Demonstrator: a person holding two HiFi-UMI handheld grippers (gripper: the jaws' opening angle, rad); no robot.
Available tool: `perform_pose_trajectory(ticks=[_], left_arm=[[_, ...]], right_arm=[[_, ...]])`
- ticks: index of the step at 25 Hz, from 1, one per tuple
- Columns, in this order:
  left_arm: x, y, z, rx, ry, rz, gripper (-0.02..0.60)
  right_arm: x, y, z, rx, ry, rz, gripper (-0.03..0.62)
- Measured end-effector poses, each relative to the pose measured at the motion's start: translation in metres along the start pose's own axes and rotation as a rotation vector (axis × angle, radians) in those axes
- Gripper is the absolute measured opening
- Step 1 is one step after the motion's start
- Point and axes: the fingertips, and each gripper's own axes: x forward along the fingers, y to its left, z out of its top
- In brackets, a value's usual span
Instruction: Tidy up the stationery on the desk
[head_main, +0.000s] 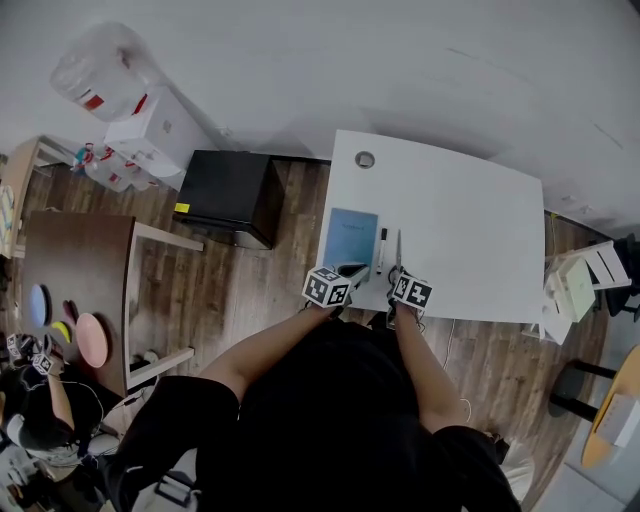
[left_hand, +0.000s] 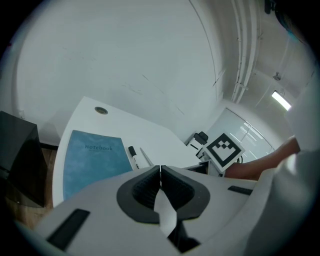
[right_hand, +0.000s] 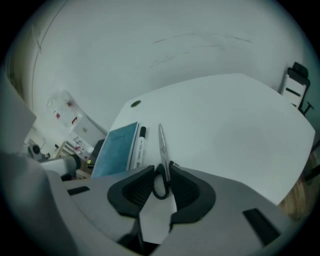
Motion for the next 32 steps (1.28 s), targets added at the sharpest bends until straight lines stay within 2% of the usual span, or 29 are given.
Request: perform_pose_trajectory(ticks=[4, 8, 12, 14, 17, 22, 24, 26, 28, 30, 32], left_arm=[[0.005, -0.011, 0.007, -0.009, -0.034, 0.01, 0.02], [0.002, -0.033, 0.02, 0.019, -0.082, 0.051, 0.014], [-0.002, -0.068, 0.047, 0.114, -0.128, 0.07, 0.014], [-0.012, -0.094, 0.064, 0.149, -0.188, 0.081, 0.014], [-0.029, -0.131, 0.089, 0.193, -0.281, 0.137, 0.014], [-0.061, -0.19, 0.11, 0.223, -0.446, 0.252, 0.014], [-0.071, -0.222, 0.105, 0.231, -0.495, 0.276, 0.014], [-0.073, -0.259, 0.092, 0.272, -0.516, 0.296, 0.014], [-0.073, -0.297, 0.079, 0.359, -0.526, 0.332, 0.014], [-0.076, -0.333, 0.063, 0.428, -0.53, 0.367, 0.014], [-0.08, -0.361, 0.042, 0.377, -0.547, 0.371, 0.014]], right_arm=[[-0.03, 0.005, 0.024, 0.041, -0.089, 0.035, 0.097], [-0.085, 0.019, 0.05, 0.028, -0.263, 0.137, 0.095], [-0.151, 0.033, 0.067, -0.088, -0.416, 0.203, 0.04], [-0.176, 0.038, 0.064, -0.158, -0.426, 0.233, 0.037], [-0.204, 0.046, 0.059, -0.262, -0.39, 0.292, 0.037], [-0.272, 0.059, 0.064, -0.353, -0.495, 0.416, 0.037], [-0.302, 0.057, 0.062, -0.394, -0.546, 0.428, 0.035], [-0.333, 0.042, 0.057, -0.417, -0.603, 0.396, 0.037], [-0.36, 0.022, 0.048, -0.426, -0.655, 0.363, 0.037], [-0.384, 0.011, 0.028, -0.45, -0.683, 0.374, 0.037], [-0.406, 0.005, 0.003, -0.473, -0.692, 0.398, 0.035]])
